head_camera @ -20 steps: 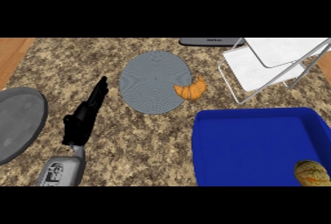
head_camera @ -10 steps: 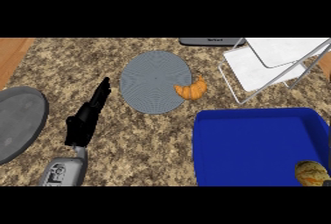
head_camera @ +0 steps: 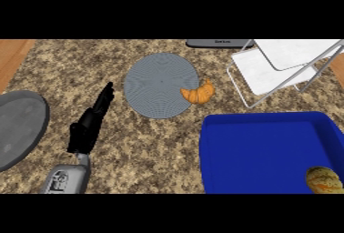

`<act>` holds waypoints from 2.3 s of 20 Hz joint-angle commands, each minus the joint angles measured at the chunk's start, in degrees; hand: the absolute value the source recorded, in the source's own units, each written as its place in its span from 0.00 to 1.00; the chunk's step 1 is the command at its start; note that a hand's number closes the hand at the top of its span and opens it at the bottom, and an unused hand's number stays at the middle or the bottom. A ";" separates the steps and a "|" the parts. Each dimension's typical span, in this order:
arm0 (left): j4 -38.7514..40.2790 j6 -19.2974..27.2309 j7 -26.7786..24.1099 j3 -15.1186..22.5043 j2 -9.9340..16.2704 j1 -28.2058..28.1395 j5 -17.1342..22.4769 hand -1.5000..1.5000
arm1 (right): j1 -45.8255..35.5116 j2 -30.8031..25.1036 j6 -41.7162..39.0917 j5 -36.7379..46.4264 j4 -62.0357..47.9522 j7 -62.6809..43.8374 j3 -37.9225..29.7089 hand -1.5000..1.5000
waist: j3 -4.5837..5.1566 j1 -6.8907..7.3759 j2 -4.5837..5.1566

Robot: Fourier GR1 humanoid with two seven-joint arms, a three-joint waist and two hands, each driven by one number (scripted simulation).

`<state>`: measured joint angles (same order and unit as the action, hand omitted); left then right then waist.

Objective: Pick the tomato from the tray and place it in the tiered shelf

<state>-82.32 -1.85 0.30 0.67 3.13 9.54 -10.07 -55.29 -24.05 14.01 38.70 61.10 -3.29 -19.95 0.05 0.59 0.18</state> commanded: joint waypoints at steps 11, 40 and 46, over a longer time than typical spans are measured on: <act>-1.67 -1.75 1.80 -1.35 1.00 0.40 2.09 0.50 | 1.74 -2.99 3.56 -2.00 -2.82 -5.01 -2.91 0.00 | -0.05 -0.22 -0.19; -1.86 0.81 0.89 0.67 -0.43 -1.08 -1.14 0.50 | 5.31 -29.74 -17.54 -29.13 -4.98 -22.10 -24.70 0.00 | -0.09 -1.40 -0.28; -5.44 -0.48 2.99 -0.43 0.53 -2.29 0.81 0.50 | 15.43 -40.91 -28.17 -32.13 -14.08 -12.56 -31.23 0.00 | -0.17 -0.96 -0.19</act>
<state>-85.43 -2.27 2.52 -0.16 3.67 8.58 -9.28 -44.96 -58.14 -8.33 8.43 52.88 -20.80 -47.24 -0.06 -0.76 -0.10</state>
